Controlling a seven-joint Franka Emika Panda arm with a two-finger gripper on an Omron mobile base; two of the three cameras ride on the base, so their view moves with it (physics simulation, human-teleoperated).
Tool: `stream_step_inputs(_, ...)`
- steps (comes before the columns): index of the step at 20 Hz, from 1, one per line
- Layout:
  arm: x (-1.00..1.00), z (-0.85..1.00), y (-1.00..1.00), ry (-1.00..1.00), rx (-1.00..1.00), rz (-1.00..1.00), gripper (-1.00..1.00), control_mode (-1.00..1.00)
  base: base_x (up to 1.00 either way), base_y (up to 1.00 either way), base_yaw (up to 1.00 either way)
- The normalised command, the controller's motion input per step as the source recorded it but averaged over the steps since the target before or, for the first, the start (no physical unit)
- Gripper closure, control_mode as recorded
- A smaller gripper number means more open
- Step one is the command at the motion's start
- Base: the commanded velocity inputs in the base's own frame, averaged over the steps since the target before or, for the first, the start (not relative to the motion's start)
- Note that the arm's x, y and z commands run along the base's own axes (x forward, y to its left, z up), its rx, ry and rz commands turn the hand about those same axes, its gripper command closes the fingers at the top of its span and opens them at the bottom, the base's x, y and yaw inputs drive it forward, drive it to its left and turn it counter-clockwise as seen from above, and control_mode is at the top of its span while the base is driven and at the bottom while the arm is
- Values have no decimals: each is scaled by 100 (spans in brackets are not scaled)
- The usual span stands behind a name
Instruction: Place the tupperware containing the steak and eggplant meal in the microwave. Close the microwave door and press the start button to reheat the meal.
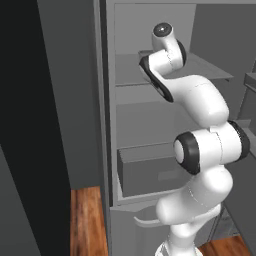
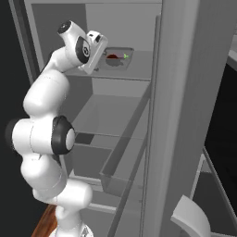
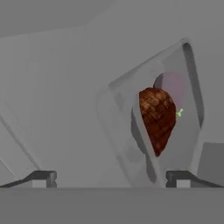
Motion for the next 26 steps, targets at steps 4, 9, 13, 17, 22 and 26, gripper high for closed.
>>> stream_step_inputs(4, 50, -19, -17, 9, -3, 4, -100, -100, 0, 0, 0)
stream_step_inputs(9, 47, -20, -12, 10, -3, 3, -100, -100, 0, 0, 0)
stream_step_inputs(13, 42, -17, -8, 9, -3, 3, -100, -100, 0, 0, 0)
stream_step_inputs(17, 8, -22, -1, 11, -3, 2, -100, -100, 0, 0, 0)
stream_step_inputs(22, -13, -41, 0, 10, -3, 1, 100, -100, 0, 0, 0)
stream_step_inputs(26, -34, -36, 0, 0, -4, 1, 100, -100, 0, 0, 0)
